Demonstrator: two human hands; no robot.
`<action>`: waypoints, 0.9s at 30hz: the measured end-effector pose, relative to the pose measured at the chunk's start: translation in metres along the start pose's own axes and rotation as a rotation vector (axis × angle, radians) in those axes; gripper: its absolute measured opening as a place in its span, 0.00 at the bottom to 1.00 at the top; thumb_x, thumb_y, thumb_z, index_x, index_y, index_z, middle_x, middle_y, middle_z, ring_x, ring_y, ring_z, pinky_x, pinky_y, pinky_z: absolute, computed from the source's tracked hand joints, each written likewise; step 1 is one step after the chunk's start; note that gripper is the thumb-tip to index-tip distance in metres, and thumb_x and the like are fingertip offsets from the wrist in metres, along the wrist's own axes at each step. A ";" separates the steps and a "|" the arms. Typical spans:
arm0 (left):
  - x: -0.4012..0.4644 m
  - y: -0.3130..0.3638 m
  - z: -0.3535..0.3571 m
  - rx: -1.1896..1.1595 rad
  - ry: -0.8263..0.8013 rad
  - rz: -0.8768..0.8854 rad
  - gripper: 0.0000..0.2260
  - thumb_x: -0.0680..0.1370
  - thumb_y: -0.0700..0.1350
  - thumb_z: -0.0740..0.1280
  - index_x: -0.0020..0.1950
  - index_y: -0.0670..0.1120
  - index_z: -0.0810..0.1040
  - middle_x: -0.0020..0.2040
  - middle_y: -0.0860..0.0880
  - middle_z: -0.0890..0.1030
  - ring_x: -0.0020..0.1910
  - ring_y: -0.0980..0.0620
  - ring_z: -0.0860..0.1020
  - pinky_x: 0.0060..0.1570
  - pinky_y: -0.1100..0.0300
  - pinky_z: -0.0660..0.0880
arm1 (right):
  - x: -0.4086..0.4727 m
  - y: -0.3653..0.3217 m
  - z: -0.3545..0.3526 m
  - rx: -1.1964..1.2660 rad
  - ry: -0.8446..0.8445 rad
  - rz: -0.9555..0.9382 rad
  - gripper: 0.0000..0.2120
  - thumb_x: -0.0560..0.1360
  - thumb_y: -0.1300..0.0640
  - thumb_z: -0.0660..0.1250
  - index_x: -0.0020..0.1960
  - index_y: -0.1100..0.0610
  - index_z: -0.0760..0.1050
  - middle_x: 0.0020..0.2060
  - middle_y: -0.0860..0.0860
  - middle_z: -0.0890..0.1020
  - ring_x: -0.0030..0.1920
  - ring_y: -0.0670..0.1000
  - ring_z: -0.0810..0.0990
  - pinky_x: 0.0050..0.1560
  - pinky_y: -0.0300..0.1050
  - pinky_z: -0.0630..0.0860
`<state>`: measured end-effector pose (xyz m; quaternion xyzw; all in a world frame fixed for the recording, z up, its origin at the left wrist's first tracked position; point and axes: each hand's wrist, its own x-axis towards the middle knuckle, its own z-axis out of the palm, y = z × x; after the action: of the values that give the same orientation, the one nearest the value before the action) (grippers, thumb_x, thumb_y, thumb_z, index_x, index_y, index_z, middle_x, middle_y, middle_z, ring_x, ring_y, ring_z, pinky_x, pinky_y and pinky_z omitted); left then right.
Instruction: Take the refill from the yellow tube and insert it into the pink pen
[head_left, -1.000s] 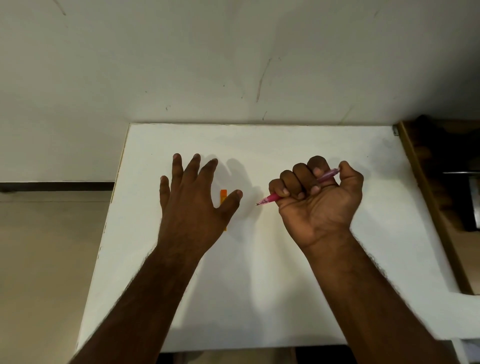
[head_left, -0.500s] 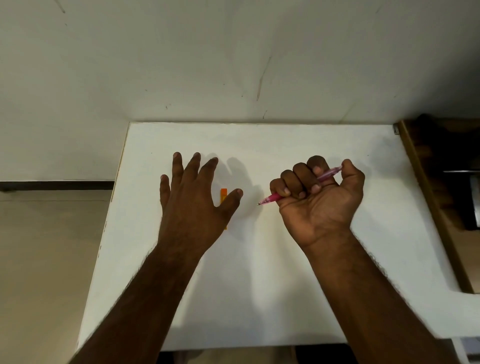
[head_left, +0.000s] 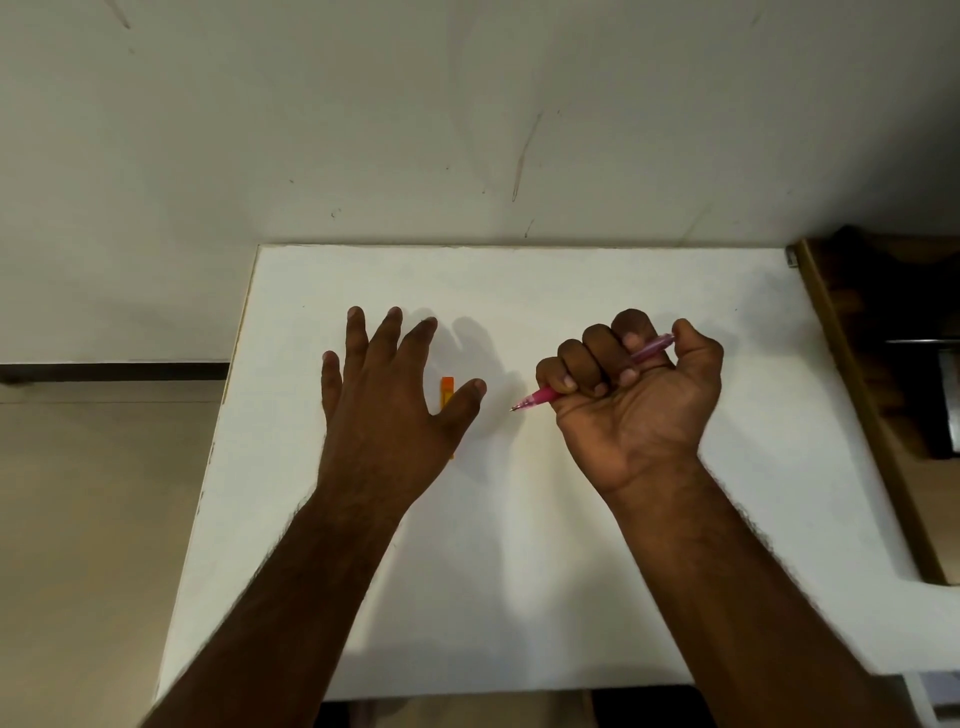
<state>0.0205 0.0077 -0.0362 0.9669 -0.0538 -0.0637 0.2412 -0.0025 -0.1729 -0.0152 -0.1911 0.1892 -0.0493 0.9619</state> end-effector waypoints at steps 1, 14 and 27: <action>0.000 0.000 0.000 0.001 0.002 0.002 0.34 0.76 0.68 0.60 0.78 0.53 0.62 0.82 0.49 0.57 0.82 0.47 0.43 0.77 0.39 0.47 | 0.000 0.000 0.000 0.001 -0.003 0.002 0.21 0.78 0.43 0.49 0.34 0.55 0.63 0.23 0.48 0.60 0.28 0.50 0.54 0.33 0.43 0.60; 0.000 0.001 0.000 -0.044 0.030 0.001 0.36 0.77 0.66 0.62 0.80 0.53 0.57 0.82 0.51 0.56 0.82 0.49 0.43 0.77 0.41 0.46 | 0.001 -0.001 0.001 -0.030 0.024 0.014 0.21 0.78 0.42 0.50 0.34 0.56 0.63 0.24 0.49 0.59 0.29 0.50 0.53 0.33 0.44 0.59; 0.000 0.002 0.000 -0.031 0.041 0.003 0.36 0.76 0.66 0.62 0.80 0.53 0.57 0.82 0.51 0.56 0.82 0.49 0.42 0.77 0.41 0.46 | -0.001 -0.001 0.002 -0.043 0.021 0.018 0.21 0.78 0.42 0.50 0.34 0.56 0.64 0.24 0.49 0.60 0.29 0.50 0.54 0.33 0.44 0.60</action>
<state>0.0204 0.0063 -0.0351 0.9641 -0.0493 -0.0446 0.2571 -0.0023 -0.1728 -0.0133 -0.2093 0.2019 -0.0387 0.9560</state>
